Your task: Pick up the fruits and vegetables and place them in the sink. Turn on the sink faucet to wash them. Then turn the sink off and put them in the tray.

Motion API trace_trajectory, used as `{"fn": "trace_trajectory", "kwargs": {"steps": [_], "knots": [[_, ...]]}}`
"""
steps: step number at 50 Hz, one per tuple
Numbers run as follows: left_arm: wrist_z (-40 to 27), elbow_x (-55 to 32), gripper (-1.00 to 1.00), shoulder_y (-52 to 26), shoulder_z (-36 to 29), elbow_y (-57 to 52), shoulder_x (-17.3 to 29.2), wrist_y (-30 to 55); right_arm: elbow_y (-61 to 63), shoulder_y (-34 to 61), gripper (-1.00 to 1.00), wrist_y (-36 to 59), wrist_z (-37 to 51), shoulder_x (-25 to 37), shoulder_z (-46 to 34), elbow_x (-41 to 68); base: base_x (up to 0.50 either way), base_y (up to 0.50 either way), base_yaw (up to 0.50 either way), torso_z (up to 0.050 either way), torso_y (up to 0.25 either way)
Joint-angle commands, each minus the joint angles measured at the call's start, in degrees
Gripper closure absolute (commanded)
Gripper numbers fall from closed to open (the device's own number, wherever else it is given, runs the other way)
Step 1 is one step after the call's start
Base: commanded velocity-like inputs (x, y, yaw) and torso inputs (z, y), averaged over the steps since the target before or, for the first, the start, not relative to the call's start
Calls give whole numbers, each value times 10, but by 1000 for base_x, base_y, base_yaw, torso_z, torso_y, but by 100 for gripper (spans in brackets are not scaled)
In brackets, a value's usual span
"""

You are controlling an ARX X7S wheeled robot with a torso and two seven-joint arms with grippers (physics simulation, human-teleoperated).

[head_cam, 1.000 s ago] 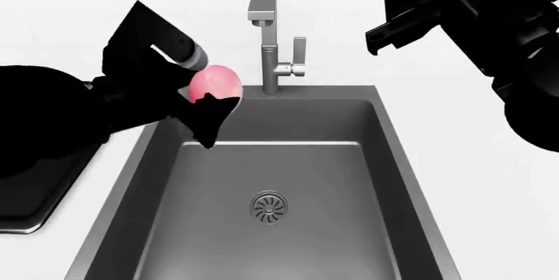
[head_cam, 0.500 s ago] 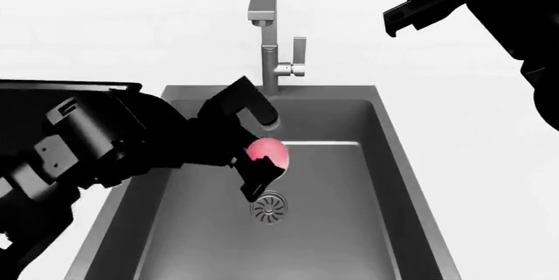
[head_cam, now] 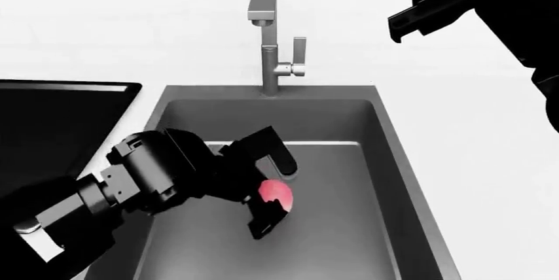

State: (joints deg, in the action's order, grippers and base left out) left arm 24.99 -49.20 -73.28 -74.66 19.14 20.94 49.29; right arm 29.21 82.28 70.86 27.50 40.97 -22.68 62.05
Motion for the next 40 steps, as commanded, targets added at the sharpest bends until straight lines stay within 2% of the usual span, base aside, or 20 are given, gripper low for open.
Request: {"fn": "trace_trajectory", "kwargs": {"steps": [1,3,4,14,27,40], "knots": [[4,33,100,8,-25,46,-16,-26,9,-2,100,9,11,3,9,8,0,0,0,0,0],[-3,36,100,8,-22,51,-17,-30,9,-2,100,9,12,2,9,9,0,0,0,0,0],[-7,36,-100,8,-19,51,-17,-32,9,-1,100,10,12,2,9,10,0,0,0,0,0],[-48,-21,-100,-5,40,-14,11,-6,7,-8,100,-1,9,2,5,7,0,0,0,0,0],[-90,-97,-100,-60,154,-21,54,2,1,-20,100,-21,-2,2,-1,-3,0,0,0,0,1],[-213,-189,-100,-48,282,-79,169,-4,-1,-10,100,-29,-23,4,-9,-6,0,0,0,0,0]]}}
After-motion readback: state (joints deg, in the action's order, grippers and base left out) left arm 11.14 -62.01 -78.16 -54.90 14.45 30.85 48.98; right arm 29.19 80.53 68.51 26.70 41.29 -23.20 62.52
